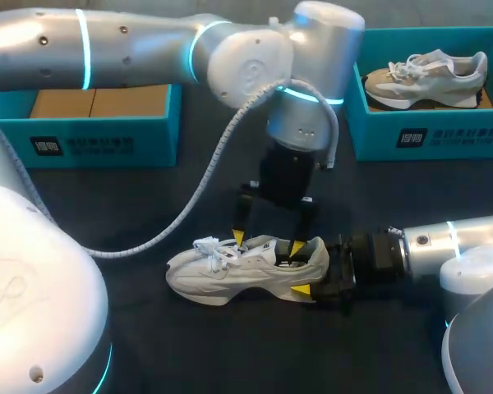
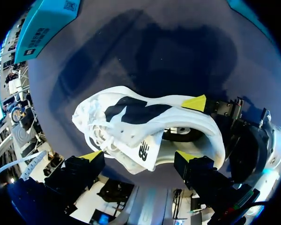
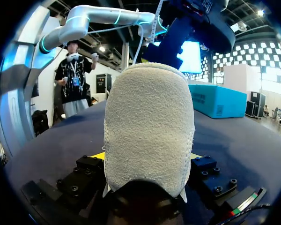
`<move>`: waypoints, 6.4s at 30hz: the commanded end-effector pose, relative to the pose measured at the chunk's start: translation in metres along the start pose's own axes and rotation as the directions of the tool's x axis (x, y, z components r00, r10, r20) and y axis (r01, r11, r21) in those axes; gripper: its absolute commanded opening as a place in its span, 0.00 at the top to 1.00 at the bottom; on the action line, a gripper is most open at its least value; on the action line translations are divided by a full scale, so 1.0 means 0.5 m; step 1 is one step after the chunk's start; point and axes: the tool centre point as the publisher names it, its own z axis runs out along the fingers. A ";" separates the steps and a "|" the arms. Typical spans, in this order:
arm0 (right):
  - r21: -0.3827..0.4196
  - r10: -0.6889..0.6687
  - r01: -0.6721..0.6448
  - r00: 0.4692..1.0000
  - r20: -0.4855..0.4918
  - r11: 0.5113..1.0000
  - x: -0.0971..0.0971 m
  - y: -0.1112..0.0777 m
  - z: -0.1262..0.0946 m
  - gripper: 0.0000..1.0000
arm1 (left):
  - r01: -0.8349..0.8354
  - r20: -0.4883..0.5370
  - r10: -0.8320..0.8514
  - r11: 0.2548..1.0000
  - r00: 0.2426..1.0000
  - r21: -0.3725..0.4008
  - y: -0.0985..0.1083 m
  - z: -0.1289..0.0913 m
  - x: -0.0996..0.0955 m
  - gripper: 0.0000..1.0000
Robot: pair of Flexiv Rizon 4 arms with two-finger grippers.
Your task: Take the shoe out of the shoebox, open the shoe tongue, remove and reinsert the insole, then place the shoe into the shoebox
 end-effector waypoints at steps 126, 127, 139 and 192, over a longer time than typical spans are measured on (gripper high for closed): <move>0.003 0.001 -0.001 1.000 0.002 1.000 0.004 -0.002 0.003 1.00 | 0.001 -0.395 0.075 0.982 0.916 0.189 -0.023 0.167 -0.267 1.00; 0.003 0.001 -0.001 1.000 0.002 1.000 0.004 -0.002 0.003 1.00 | 0.001 -0.395 0.075 0.982 0.916 0.188 -0.023 0.169 -0.268 1.00; 0.003 0.001 -0.001 1.000 0.002 1.000 0.004 -0.002 0.003 1.00 | -0.020 -0.354 0.136 0.950 0.925 0.313 0.038 0.127 -0.328 0.28; 0.003 0.001 -0.001 1.000 0.002 1.000 0.004 -0.002 0.003 1.00 | -0.873 0.101 0.936 0.270 0.337 0.406 0.196 -0.146 -0.170 1.00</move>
